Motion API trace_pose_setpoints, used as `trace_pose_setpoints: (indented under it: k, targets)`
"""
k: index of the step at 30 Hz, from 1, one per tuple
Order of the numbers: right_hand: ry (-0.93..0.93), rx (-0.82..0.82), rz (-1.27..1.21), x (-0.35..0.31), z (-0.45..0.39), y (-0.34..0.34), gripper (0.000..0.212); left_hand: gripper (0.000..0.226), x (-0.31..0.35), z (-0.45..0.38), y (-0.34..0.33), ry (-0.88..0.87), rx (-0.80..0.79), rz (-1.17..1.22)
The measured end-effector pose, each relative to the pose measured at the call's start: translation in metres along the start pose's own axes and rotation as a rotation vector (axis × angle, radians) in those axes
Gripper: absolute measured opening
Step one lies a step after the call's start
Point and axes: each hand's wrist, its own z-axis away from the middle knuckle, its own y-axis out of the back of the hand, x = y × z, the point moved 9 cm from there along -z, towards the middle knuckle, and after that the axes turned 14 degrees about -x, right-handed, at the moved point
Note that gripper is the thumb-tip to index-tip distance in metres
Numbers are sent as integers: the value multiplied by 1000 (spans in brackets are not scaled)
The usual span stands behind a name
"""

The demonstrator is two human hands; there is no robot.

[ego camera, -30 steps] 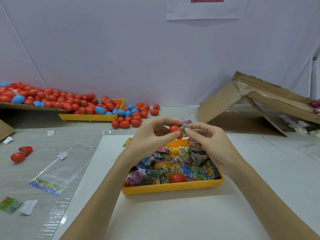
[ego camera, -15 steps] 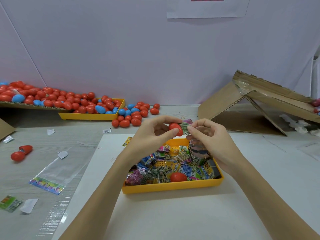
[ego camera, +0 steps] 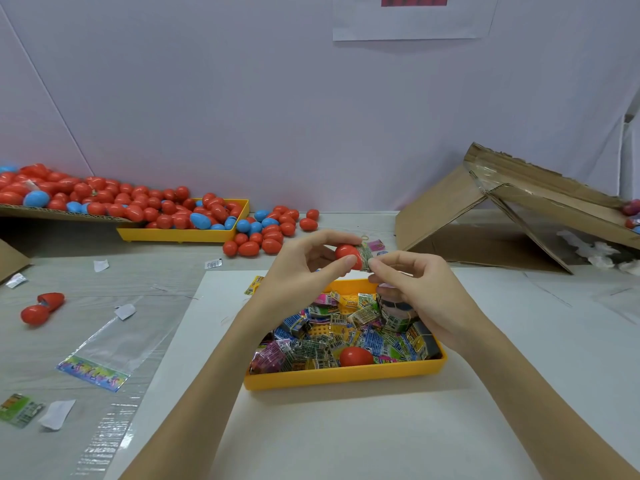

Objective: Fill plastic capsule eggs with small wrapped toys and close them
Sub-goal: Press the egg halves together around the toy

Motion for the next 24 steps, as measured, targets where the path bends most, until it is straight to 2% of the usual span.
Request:
trace_pose_setpoints:
  k: [4, 10, 17, 19, 24]
  targets:
    - [10, 23, -49, 1, 1, -2, 30, 34, 2, 0, 1, -33, 37, -11]
    - [51, 27, -182, 2, 0, -1, 37, 48, 5, -1, 3, -74, 72, -32]
    - [73, 21, -251, -3, 1, -8, 46, 42, 5, -2, 0, -97, 49, -35]
    - [74, 6, -239, -5, 1, -9, 43, 38, 7, -1, 0, -104, 45, -42]
    - [52, -26, -259, -3, 2, -11, 45, 38, 14, 0, -2, -162, 47, -148]
